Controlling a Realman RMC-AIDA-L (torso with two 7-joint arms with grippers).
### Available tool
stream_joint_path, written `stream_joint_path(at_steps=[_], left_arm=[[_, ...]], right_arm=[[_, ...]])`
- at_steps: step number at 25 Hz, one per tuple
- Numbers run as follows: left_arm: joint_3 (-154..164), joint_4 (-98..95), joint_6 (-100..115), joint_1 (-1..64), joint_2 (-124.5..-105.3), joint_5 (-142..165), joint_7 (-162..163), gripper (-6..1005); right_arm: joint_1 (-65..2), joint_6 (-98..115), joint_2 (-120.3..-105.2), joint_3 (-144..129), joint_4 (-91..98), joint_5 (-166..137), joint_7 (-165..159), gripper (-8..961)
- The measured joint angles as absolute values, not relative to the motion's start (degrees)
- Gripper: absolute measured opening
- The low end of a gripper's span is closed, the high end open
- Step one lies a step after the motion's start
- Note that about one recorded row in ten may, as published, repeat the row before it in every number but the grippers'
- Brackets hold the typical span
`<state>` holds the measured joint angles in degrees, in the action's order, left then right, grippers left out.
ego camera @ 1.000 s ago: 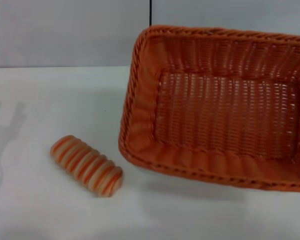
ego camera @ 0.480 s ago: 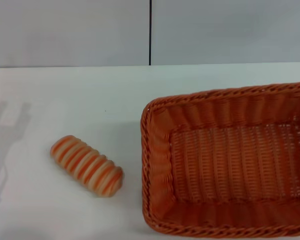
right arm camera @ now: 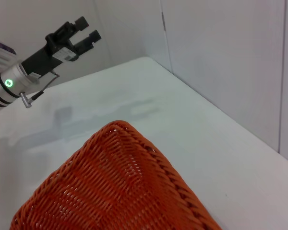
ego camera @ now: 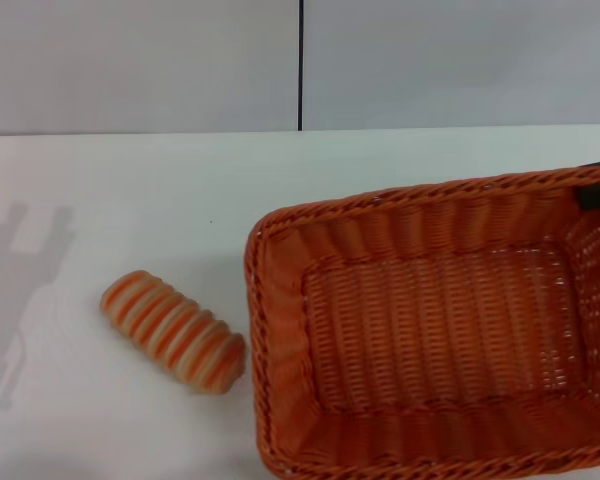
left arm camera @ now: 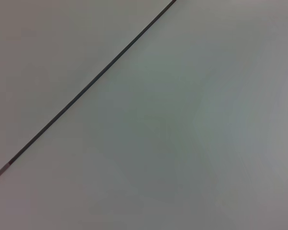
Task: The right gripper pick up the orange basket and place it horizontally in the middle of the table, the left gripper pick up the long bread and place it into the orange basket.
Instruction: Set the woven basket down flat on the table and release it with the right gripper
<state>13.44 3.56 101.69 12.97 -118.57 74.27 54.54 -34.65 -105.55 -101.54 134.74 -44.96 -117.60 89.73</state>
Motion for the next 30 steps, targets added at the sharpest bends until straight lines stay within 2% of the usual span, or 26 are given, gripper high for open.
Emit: stream_joint_path(at_steps=[7,16,24,30], left_arm=[[13.54,4.55,101.92,13.0,-118.56,74.27,54.8,813],[13.46,4.57,102.03,13.11,-118.42,74.26,54.91,813],[13.51,4.57,102.3,12.78,-118.38,74.26,55.06,813],[13.57,4.57,102.31,13.06,-118.38,74.26,55.08,813]], right_arm=[[-35.99,-102.72,-102.18,134.76,-39.84,-117.55,93.96,174],[-36.04,-101.63,-104.99,135.23,-40.04,-117.5,94.93,174],[-35.73,-101.28,-105.39,135.36,-40.08,-116.05,95.0,173],[-36.24,-100.83,-106.49,135.11,-40.07,-114.77,95.58,172]])
